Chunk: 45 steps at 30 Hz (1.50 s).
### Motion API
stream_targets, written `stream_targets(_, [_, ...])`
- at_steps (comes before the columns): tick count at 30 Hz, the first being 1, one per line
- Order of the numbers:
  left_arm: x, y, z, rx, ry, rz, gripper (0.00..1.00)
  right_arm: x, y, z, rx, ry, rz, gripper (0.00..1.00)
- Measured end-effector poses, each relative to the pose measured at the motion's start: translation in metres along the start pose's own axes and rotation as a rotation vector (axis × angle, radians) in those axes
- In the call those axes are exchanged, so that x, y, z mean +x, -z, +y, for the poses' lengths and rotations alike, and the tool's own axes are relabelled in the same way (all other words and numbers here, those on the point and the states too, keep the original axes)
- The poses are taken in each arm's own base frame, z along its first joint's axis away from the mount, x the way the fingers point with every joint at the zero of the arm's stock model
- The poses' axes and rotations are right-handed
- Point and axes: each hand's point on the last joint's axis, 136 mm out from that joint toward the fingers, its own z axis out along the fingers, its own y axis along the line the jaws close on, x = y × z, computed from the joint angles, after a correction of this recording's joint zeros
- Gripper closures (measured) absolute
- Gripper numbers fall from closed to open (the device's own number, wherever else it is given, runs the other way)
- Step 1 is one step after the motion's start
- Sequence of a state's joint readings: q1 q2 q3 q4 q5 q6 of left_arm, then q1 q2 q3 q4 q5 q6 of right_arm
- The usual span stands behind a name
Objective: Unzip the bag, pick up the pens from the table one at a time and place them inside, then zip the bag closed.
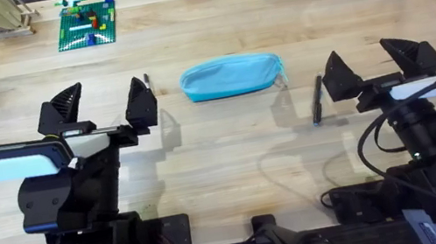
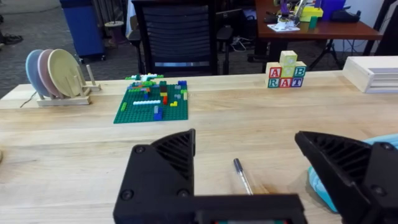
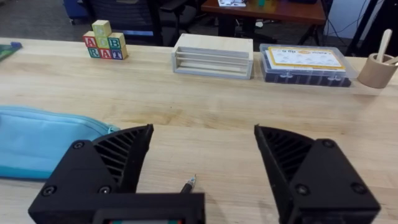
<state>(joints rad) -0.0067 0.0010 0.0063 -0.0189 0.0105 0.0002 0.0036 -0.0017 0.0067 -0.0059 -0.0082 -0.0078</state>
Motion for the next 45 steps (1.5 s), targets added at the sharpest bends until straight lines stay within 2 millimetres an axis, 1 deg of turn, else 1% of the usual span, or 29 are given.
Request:
stream_targets(20, [-0.002,0.000,0.000,0.002,0.000,-0.008,0.005,-0.001,0.000,0.000,-0.001,0.000,-0.002,0.005])
stream_targets(24, [-0.005,0.000,-0.004,0.022,-0.001,-0.021,0.006,-0.002,0.000,0.001,-0.008,0.000,-0.010,0.006])
stream_targets(28, [0.001,0.001,-0.005,0.030,-0.003,0.013,0.006,-0.005,0.001,0.001,-0.009,0.001,-0.015,0.006])
stream_targets(30, [0.002,0.002,-0.005,0.031,-0.004,0.035,0.006,-0.011,0.002,0.002,-0.010,0.001,-0.020,0.006])
stream_targets(33, [-0.012,0.007,-0.005,0.031,-0.008,0.039,0.006,-0.023,0.008,0.002,-0.012,0.001,-0.016,0.006])
stream_targets(38, [-0.050,0.021,-0.005,0.031,-0.043,0.017,0.007,-0.040,0.022,0.003,-0.015,-0.001,0.026,0.005])
stream_targets(41, [-0.068,0.032,-0.003,0.018,-0.060,0.032,0.007,-0.050,0.032,0.003,-0.015,-0.002,0.047,0.005])
stream_targets(45, [-0.082,0.036,0.000,0.001,-0.071,0.090,0.007,-0.065,0.042,0.004,-0.015,-0.004,0.065,0.005])
